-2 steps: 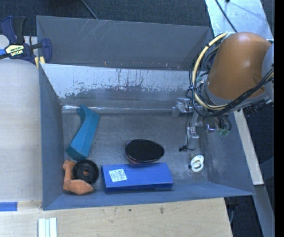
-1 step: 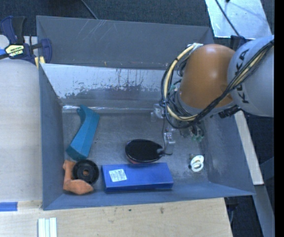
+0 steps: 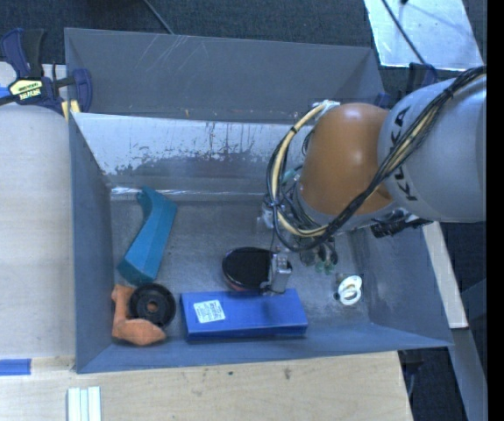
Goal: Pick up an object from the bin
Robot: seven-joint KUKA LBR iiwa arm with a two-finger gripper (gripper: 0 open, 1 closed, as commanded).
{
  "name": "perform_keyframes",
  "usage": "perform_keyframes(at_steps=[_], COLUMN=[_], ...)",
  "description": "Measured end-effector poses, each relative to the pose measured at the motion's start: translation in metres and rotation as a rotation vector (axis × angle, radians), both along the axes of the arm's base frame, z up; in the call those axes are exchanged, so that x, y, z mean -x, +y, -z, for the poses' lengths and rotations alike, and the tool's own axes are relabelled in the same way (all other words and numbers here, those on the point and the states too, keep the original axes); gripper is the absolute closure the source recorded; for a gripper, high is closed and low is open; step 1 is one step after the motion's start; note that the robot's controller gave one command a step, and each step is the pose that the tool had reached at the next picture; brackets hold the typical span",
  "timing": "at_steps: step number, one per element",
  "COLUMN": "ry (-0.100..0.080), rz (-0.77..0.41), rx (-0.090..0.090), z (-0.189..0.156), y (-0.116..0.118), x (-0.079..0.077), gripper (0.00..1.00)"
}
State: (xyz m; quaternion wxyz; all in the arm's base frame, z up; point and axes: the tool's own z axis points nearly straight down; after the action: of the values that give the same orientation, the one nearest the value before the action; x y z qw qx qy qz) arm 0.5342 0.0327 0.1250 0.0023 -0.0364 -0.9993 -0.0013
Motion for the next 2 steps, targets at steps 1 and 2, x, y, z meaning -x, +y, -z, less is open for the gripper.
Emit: perform_keyframes(at_steps=[1,2], ry=[-0.009,-0.009], rz=[0.229,0.228], rx=[0.003,0.003], z=[0.0485,0.0484], y=[0.0018,0.0019], x=[-0.0261,-0.0261], gripper=[1.0,1.0])
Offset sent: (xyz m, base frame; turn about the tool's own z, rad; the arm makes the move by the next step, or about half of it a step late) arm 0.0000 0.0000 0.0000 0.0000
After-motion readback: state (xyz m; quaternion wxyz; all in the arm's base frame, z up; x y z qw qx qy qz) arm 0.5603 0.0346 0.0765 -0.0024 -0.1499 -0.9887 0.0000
